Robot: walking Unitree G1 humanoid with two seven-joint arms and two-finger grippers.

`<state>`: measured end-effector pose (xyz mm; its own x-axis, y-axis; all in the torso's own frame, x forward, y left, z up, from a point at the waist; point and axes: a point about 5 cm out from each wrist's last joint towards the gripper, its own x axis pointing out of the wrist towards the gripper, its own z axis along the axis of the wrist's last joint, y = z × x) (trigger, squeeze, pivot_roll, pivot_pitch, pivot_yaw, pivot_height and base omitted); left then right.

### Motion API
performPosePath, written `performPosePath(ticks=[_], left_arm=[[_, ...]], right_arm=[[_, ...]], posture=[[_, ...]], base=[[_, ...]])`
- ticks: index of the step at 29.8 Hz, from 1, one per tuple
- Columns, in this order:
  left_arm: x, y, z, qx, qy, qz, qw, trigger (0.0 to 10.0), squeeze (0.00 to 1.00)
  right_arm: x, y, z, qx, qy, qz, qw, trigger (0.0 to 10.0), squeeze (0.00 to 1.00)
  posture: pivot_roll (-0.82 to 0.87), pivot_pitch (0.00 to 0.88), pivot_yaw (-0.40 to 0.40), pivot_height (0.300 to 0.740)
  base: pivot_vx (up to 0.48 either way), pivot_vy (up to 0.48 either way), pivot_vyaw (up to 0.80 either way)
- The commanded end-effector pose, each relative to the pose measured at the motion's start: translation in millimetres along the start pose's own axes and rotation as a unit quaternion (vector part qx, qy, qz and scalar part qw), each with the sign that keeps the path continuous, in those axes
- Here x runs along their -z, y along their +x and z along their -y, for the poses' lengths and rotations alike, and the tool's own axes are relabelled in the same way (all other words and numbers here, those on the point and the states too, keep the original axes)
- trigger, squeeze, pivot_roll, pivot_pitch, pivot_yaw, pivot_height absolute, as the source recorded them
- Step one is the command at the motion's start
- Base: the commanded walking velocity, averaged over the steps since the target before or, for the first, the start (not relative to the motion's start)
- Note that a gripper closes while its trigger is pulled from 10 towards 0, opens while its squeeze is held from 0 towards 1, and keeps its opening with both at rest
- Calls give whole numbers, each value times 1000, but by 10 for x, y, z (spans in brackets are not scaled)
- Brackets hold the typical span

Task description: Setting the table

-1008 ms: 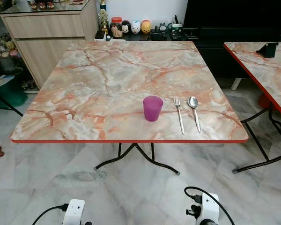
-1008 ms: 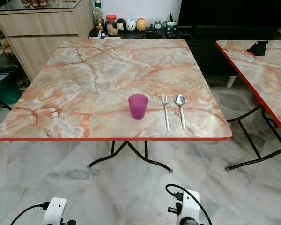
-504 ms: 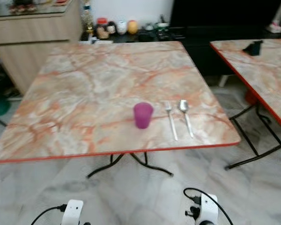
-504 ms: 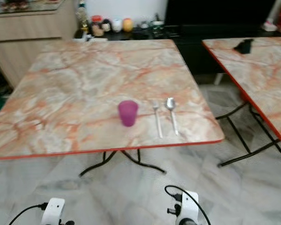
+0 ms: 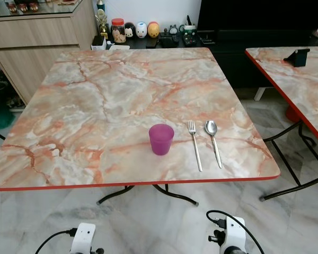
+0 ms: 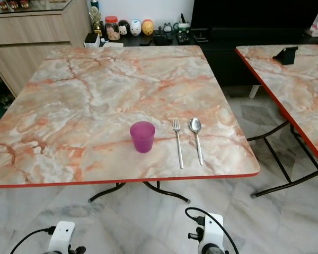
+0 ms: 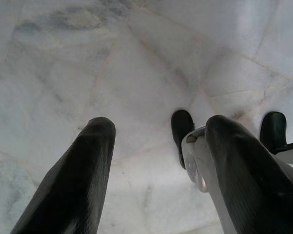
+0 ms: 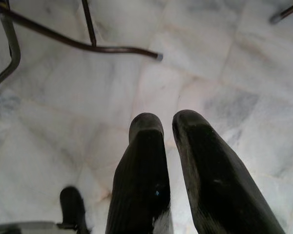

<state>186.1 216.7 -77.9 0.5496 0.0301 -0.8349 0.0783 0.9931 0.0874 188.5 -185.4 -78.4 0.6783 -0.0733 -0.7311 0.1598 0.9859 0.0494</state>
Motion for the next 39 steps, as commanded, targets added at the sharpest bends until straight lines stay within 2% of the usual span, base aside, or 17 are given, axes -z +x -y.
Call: performPosePath(ticks=[1, 6, 9, 11, 12, 15, 16, 18, 19, 22, 26, 30, 31, 33, 35, 37, 39], left_arm=[[75, -8, 6, 0, 6, -16, 1000, 10000, 0], [77, -8, 6, 0, 5, -16, 1000, 10000, 0], [77, -8, 5, 0, 5, -16, 1000, 10000, 0], [77, -8, 5, 0, 6, -17, 1000, 10000, 0], [77, -8, 7, 0, 6, -17, 1000, 10000, 0], [74, -7, 8, 1, 7, -17, 1000, 10000, 0], [74, -7, 8, 1, 7, -17, 1000, 10000, 0], [70, -6, 9, 1, 9, -17, 1000, 10000, 0], [70, -6, 9, 1, 9, -17, 1000, 10000, 0], [65, -5, 9, 1, 10, -16, 1000, 10000, 0], [60, -5, 8, 0, 9, -15, 1000, 10000, 0], [51, -4, 3, -2, 7, -13, 1000, 10000, 0], [51, -4, 3, -2, 7, -13, 1000, 10000, 0], [46, -4, -1, -3, 8, -10, 1000, 10000, 0], [39, -4, -2, -4, 7, -7, 1000, 10000, 0], [38, -4, -2, -3, 6, -7, 1000, 10000, 0], [41, -4, 1, -4, 3, -9, 1000, 10000, 0]], right_arm=[[-77, 9, 27, -2, -9, 21, 1000, 10000, 0], [-231, 5, 84, -8, -25, 74, 997, 10000, 0], [-286, -25, 104, -15, -68, 110, 992, 10000, 0], [-289, -65, 98, -24, -75, 136, 988, 10000, 0], [-294, -128, 121, -22, -80, 168, 982, 10000, 0], [-356, -271, 205, -7, -75, 220, 972, 10000, 0], [-356, -271, 205, -7, -75, 220, 972, 10000, 0], [-434, -394, 219, -9, -93, 252, 963, 10000, 0], [-434, -394, 219, -9, -93, 252, 963, 10000, 0], [-553, -555, 238, -6, -97, 288, 953, 10000, 0], [-640, -730, 170, -17, -116, 310, 943, 10000, 0], [-860, -921, 101, -15, -113, 348, 931, 10000, 0], [-860, -921, 101, -15, -113, 348, 931, 10000, 0], [-1059, -1000, 56, -13, -102, 371, 923, 10000, 0], [-1275, -1008, 14, -9, -81, 394, 915, 10000, 0], [-1344, -1000, 1, -6, -71, 397, 915, 10000, 0], [-1553, -936, -53, 3, -52, 405, 913, 10000, 0]], posture=[[10, 0, -1, 740], [4, 0, -3, 740], [4, 0, -3, 740], [4, 0, -3, 740], [-5, 0, -6, 740], [-14, 0, -1, 740], [-14, 0, -1, 740], [-14, 0, -1, 740], [-14, 0, -1, 740], [-20, 0, -1, 740], [-18, 0, -6, 740], [-20, 0, -5, 740], [-20, 0, -5, 740], [-30, 0, 1, 740], [-33, 0, 2, 740], [-38, 0, 5, 740], [-37, 0, 9, 740]], base=[[0, 0, 0], [0, 0, 0], [0, 0, 0], [0, 0, 0], [0, 0, 0], [0, 0, 0], [0, 0, 0], [0, 0, 0], [0, 0, 0], [0, 0, 0], [0, 0, 0], [0, 0, 0], [0, 0, 0], [0, 0, 0], [0, 0, 0], [0, 0, 0], [0, 0, 0]])
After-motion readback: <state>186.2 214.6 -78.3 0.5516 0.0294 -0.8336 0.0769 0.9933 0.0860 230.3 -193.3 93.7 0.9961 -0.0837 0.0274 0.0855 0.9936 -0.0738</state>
